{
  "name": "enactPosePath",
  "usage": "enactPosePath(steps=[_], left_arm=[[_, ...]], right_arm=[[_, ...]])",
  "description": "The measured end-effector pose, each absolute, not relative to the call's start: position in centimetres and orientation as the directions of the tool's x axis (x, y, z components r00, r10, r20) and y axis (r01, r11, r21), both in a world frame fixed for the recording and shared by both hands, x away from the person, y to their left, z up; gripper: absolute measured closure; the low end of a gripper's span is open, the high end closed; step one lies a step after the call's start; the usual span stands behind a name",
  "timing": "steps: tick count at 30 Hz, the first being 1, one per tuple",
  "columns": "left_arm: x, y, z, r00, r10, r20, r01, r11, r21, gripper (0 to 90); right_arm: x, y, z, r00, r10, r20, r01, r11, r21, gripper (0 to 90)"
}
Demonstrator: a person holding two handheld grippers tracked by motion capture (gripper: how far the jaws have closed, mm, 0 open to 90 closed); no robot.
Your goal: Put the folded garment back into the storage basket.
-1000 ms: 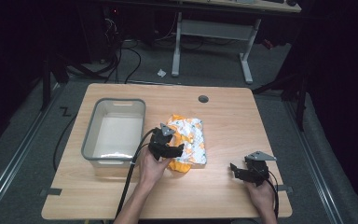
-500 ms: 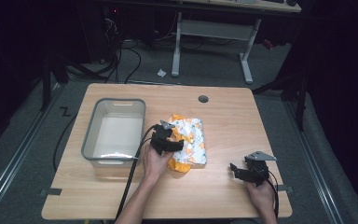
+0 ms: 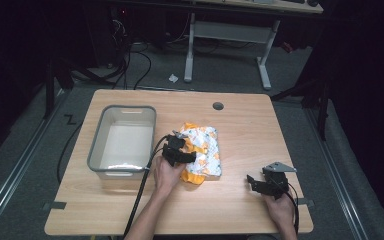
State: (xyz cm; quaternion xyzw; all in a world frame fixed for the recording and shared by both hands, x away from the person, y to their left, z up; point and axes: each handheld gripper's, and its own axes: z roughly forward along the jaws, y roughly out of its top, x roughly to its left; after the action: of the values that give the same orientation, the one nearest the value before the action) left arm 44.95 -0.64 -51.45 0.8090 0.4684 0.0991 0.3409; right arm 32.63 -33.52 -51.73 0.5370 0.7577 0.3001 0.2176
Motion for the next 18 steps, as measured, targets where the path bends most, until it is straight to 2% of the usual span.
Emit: enactPosePath(steps=[8,9,10,11,13,14,18], left_arm=[[44.63,-1.19,-51.76,0.567,0.819,-0.094,0.653,-0.377,0.657,28.4],[44.57,-1.27,-51.76,0.570,0.817,-0.090,0.649,-0.380,0.659,33.6],[44.52,-1.31,-51.71,0.577,0.812,-0.092,0.646,-0.384,0.660,33.6],[44.44,-1.36,-51.66,0.584,0.806,-0.094,0.642,-0.388,0.661,42.0],[44.27,-1.54,-51.60,0.592,0.800,-0.094,0.637,-0.393,0.663,44.8],[44.19,-1.63,-51.57,0.593,0.799,-0.096,0.637,-0.394,0.663,50.5],[44.11,-1.70,-51.47,0.601,0.791,-0.114,0.641,-0.392,0.660,58.6]], right_arm=[[32.63,-33.52,-51.72,-0.329,0.944,-0.007,0.683,0.243,0.689,27.6],[32.63,-33.52,-51.73,-0.329,0.944,-0.008,0.683,0.243,0.689,27.6],[32.63,-33.52,-51.73,-0.329,0.944,-0.008,0.683,0.243,0.689,27.6],[32.63,-33.52,-51.73,-0.329,0.944,-0.008,0.683,0.243,0.689,27.6],[32.63,-33.52,-51.73,-0.329,0.944,-0.008,0.683,0.243,0.689,27.5],[32.63,-33.52,-51.73,-0.328,0.944,-0.008,0.683,0.243,0.689,27.6],[32.63,-33.52,-51.73,-0.329,0.944,-0.008,0.683,0.243,0.689,27.6]])
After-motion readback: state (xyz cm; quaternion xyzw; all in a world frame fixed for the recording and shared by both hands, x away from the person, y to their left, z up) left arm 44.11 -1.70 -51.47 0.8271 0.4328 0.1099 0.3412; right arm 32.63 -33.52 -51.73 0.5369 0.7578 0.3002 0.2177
